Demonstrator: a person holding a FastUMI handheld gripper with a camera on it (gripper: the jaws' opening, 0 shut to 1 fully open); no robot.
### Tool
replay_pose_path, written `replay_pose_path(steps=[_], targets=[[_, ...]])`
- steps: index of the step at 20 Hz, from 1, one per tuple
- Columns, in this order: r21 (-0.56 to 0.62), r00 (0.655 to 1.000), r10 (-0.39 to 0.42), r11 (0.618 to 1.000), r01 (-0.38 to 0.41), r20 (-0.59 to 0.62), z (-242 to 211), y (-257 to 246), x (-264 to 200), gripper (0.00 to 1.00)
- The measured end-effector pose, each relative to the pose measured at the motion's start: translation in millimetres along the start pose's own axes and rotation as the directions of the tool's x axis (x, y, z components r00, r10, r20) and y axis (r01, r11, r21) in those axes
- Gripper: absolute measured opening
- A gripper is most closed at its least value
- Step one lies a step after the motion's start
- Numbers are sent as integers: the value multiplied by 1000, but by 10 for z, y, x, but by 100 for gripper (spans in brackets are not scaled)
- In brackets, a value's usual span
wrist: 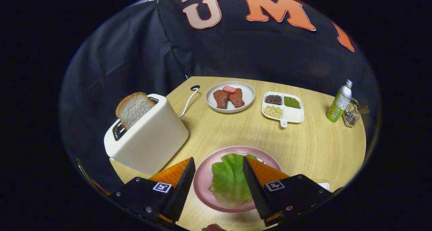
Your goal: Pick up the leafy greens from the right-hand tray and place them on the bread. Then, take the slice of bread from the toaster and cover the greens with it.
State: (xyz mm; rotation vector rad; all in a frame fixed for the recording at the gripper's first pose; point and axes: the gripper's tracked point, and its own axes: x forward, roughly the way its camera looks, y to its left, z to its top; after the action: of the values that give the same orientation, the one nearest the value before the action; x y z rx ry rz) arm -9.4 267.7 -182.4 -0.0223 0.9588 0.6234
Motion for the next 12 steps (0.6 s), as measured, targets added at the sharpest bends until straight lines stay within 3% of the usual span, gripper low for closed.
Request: replay_pose_path(steps=[5, 12], targets=[[-15, 997, 70, 997, -70, 30, 355, 422, -64, 98], [-41, 990, 136, 990, -135, 27, 746, 1032, -90, 99]])
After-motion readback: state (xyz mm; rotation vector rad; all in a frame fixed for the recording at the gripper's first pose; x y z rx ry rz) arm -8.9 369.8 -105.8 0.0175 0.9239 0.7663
